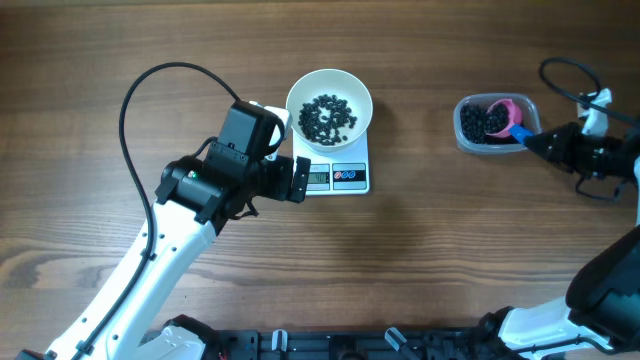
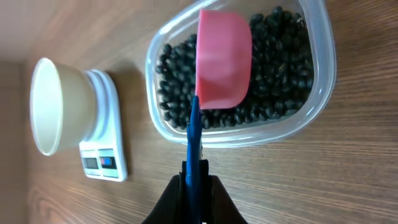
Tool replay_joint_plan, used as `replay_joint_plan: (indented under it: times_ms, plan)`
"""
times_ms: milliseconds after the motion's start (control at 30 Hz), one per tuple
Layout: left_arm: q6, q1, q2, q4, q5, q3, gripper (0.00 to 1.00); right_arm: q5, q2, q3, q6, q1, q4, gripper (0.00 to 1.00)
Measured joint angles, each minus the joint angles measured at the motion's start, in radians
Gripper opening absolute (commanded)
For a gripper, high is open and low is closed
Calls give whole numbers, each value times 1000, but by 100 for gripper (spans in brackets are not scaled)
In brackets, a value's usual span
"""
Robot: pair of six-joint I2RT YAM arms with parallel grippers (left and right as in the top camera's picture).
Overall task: Scoop item into bowl and weigh 150g on scale
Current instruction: 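Scoop black beans from the tub again with the right gripper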
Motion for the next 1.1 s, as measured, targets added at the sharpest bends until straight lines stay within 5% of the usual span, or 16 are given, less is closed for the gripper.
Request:
replay_joint_plan:
  times_ms: [867, 1100]
  plan:
    - [0, 0, 0, 0, 0, 0, 100, -484, 0, 0, 95, -139, -53, 4]
    - [0, 0, 0, 0, 0, 0, 100, -605, 0, 0, 169, 44, -47, 4]
